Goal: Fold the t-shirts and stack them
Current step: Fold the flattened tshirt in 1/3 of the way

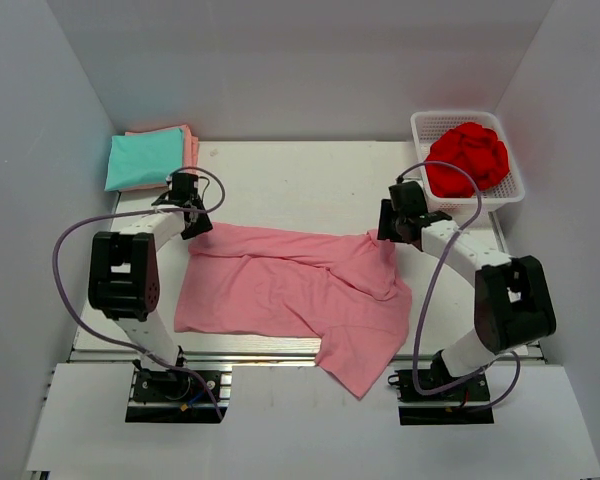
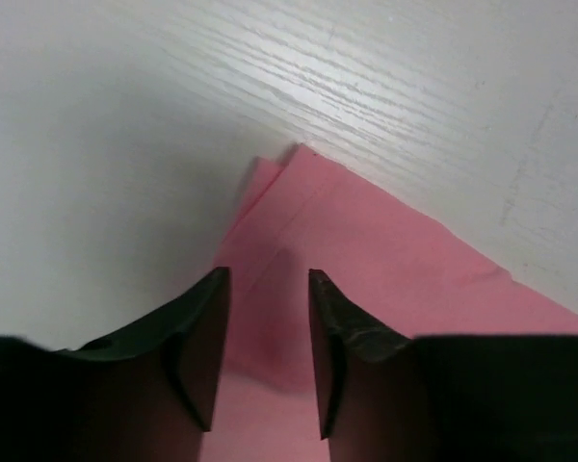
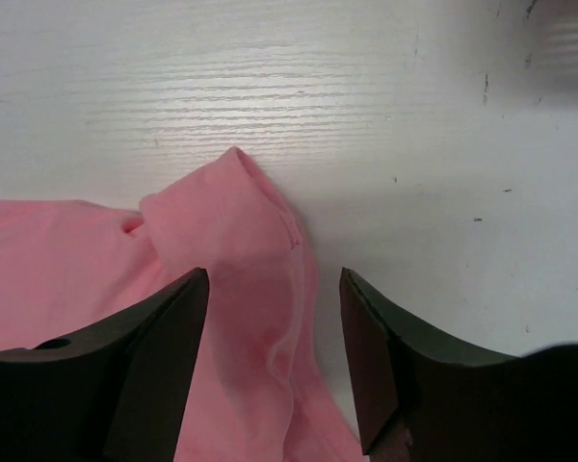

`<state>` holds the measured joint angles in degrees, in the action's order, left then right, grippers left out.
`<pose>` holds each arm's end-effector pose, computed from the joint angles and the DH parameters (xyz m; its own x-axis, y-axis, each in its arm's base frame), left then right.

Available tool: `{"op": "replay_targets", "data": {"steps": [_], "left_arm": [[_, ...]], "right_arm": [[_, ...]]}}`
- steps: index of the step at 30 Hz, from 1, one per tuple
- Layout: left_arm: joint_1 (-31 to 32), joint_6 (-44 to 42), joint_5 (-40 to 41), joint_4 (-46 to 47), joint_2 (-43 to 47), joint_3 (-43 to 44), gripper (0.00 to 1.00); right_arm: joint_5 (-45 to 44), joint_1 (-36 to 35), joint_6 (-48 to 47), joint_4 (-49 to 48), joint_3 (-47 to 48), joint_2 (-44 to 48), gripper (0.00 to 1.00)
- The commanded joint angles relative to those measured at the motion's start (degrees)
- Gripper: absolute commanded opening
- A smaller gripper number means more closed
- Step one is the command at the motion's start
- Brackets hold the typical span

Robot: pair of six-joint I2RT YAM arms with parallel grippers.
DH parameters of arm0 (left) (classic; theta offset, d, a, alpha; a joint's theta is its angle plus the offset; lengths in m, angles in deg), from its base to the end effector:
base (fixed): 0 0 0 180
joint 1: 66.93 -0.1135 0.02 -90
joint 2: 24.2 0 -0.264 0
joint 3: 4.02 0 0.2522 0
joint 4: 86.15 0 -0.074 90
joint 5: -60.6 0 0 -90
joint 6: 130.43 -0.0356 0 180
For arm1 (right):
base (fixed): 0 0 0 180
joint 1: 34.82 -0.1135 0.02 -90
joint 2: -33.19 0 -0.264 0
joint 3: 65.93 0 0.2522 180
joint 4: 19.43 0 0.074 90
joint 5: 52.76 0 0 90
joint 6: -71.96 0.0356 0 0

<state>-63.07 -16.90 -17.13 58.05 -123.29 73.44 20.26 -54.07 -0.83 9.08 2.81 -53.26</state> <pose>0.3544 -0.0163 0.1895 -0.7516 -0.3403 -0.5651 -0.3800 0.9236 -0.0507 0.3043 0.0952 0.2223 -0.6880 0.0595 -0.7233 0.0827 0.9966 0.0033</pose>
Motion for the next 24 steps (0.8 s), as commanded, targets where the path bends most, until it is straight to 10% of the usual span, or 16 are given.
{"op": "replay_targets", "data": {"steps": [1, 9, 14, 24], "left_arm": [[-0.1, -1.6, -8.9, 3.8, -2.5, 0.6, 0.46], [0.4, -1.6, -8.9, 3.1, -7.9, -1.1, 0.19], [-0.1, 0.7, -4.7, 0.1, -9.1, -1.7, 0.00], [-2.4, 2.9, -1.9, -1.5, -10.2, -2.2, 0.00]], "right_arm": [[-3.2, 0.2, -1.3, -0.8, 3.8, -2.7, 0.61], [-2.6, 0.5, 0.9, -0.9, 7.2, -9.4, 0.00], [-3.2, 1.7, 3.2, -0.2, 6.8, -8.2, 0.00], [-8.4, 6.3, 9.8, 2.0, 4.4, -4.3, 0.00]]}}
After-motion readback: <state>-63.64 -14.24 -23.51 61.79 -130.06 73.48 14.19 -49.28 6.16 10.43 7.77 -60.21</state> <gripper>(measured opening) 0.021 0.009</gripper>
